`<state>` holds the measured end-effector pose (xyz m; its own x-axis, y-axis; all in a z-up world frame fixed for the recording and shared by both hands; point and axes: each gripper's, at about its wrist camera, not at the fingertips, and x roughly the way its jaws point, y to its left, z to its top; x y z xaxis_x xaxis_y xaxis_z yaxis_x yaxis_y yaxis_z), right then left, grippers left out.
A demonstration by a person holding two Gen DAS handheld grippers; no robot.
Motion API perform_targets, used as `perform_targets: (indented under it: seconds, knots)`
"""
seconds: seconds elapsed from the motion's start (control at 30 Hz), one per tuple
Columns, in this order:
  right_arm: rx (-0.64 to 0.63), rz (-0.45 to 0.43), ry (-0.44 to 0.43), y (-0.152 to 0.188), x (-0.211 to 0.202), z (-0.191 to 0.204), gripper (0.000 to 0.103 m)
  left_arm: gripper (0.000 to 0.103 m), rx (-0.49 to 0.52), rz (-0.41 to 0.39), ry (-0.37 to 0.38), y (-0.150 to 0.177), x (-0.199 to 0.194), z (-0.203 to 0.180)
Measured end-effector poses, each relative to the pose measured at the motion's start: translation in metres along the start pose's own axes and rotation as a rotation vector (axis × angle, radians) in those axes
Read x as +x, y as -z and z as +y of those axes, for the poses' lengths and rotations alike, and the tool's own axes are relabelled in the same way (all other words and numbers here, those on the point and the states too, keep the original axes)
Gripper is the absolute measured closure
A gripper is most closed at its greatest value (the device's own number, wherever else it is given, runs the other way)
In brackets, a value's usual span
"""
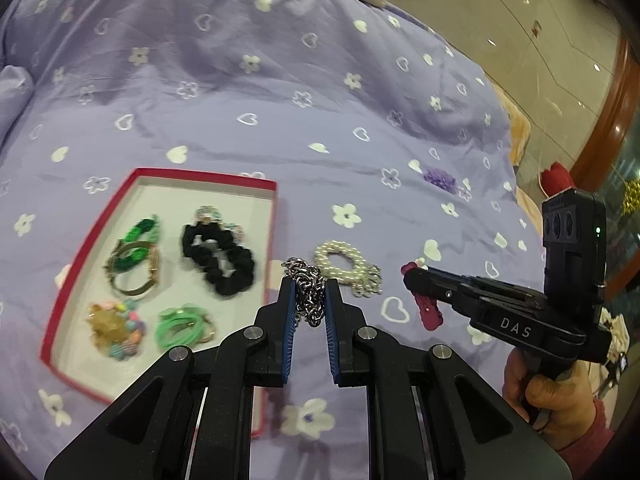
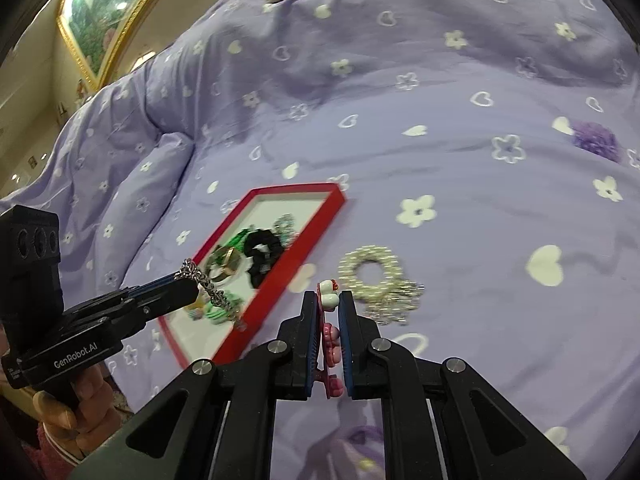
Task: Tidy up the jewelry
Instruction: 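Carry the silver chain and pink hair clip over the red tray with both tools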
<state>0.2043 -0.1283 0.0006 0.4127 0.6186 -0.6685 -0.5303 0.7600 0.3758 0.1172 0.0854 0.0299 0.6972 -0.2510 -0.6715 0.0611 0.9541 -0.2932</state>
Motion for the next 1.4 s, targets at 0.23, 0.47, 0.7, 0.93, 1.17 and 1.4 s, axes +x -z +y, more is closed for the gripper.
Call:
perform_targets:
  seconds: [0.23,0.47,0.7,0.93,1.17,1.4]
  knots:
    - [-0.037,0.019,-0.047,0.001,0.009,0.030,0.093,0.091,-0.037,-0.030,-0.040,0.006,-0.025,0.026]
    - [-0.079,0.042,-0.088,0.003,0.021,0.060,0.093,0.091,-0.074,-0.046,-0.071,0.014,-0.042,0.050]
    - [-0.110,0.057,-0.115,0.004,0.031,0.083,0.093,0.091,-0.102,-0.053,-0.099,0.020,-0.051,0.069]
    - [-0.140,0.075,-0.133,0.002,0.042,0.102,0.093,0.091,-0.118,-0.050,-0.107,0.023,-0.052,0.079]
    - [-0.157,0.102,-0.140,0.005,0.056,0.113,0.093,0.091,-0.129,-0.044,-0.113,0.027,-0.052,0.087]
    - [-0.168,0.137,-0.134,0.007,0.074,0.118,0.093,0.091,-0.155,-0.019,-0.117,0.036,-0.042,0.100]
